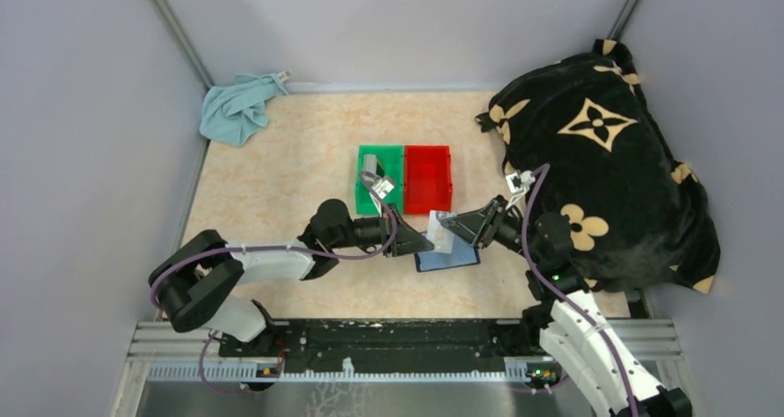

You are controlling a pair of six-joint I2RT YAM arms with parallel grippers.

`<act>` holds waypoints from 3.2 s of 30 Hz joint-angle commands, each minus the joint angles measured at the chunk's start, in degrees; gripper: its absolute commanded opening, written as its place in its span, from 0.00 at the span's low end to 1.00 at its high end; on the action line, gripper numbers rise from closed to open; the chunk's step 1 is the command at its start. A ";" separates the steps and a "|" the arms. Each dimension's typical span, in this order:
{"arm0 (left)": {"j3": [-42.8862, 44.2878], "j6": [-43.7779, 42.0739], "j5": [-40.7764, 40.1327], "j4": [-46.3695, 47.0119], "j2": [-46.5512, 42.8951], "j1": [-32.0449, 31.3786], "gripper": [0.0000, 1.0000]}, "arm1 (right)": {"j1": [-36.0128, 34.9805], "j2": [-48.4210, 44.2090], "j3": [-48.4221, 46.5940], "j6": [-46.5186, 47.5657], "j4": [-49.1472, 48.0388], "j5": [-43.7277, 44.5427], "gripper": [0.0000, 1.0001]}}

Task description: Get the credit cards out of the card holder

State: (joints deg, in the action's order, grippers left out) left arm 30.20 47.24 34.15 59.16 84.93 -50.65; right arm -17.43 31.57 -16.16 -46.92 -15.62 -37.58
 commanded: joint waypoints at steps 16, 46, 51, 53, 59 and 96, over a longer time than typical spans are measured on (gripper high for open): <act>-3.05 -0.40 1.17 4.48 -6.49 -0.24 0.20 | 0.20 -1.02 -2.85 -4.26 -10.63 0.35 0.00; -2.84 6.49 -3.00 7.39 -2.19 1.13 0.00 | 0.21 -1.47 -2.23 -5.03 -10.84 1.42 0.22; 0.05 1.16 -5.66 -15.62 -9.26 6.63 0.00 | 0.29 -3.92 -5.98 1.78 1.19 8.20 0.49; 1.23 -1.19 -6.59 -23.72 -12.23 9.67 0.00 | 0.34 -4.12 -6.53 3.04 4.03 10.18 0.49; 11.62 -10.88 -20.14 -54.43 -16.96 13.76 0.00 | 0.31 -3.27 -5.39 3.57 6.24 11.74 0.47; 53.51 -22.92 -45.53 -86.65 23.61 14.62 0.00 | 0.30 0.41 -5.61 9.35 11.18 11.90 0.43</act>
State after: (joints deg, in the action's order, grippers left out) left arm 80.38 25.80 -9.82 -24.88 106.59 -36.32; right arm -17.43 32.01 -19.59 -39.53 -3.70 -26.50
